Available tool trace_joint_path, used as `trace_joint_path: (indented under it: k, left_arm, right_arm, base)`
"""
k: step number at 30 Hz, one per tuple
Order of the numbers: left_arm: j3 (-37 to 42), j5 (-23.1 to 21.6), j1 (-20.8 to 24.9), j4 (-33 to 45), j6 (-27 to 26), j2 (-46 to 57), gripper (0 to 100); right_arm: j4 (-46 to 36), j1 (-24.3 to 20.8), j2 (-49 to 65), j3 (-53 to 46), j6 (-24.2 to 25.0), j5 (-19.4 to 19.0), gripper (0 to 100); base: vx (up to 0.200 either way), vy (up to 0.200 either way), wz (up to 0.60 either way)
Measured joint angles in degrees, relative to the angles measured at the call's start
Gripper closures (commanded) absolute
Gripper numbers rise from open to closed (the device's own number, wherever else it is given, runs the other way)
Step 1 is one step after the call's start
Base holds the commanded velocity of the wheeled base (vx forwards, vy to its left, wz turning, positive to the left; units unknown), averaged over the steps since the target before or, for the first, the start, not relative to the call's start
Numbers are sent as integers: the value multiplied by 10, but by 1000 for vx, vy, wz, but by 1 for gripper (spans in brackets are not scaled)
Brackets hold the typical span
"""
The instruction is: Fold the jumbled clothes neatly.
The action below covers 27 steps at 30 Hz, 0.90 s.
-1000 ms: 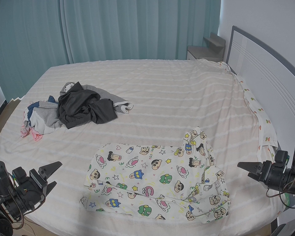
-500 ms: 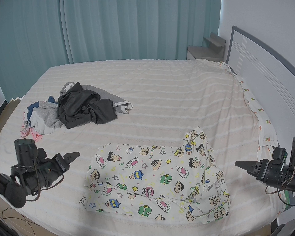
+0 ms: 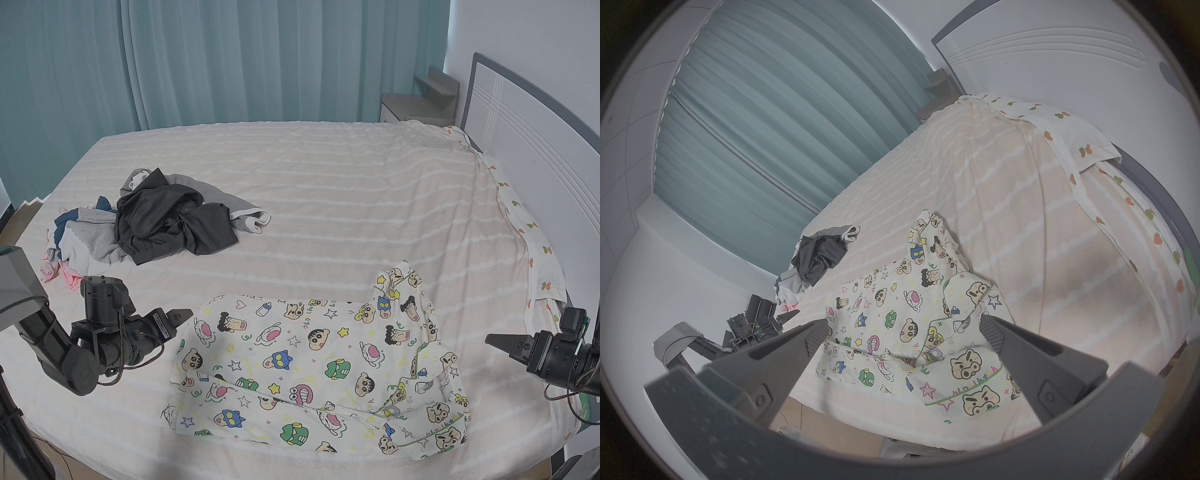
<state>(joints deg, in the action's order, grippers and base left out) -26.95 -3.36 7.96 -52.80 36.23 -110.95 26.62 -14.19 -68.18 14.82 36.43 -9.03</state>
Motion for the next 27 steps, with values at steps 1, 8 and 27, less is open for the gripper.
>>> trace_joint_path:
  k: [1,8,27]
  left_arm:
    - [-2,1,1,-2,0,-6,0]
    - [-33,6,3,-14,-1,-48,0]
    - [-192,-9,-2,-12,-12,-205,0]
  right_arm:
    - [0,0,0,-1,0,-1,0]
    - [1,1,-5,-2,0,-2,0]
    - [-1,-4,2,-8,-2,-2,0]
  base:
    - [0,0,0]
    - [0,0,0]
    - [0,0,0]
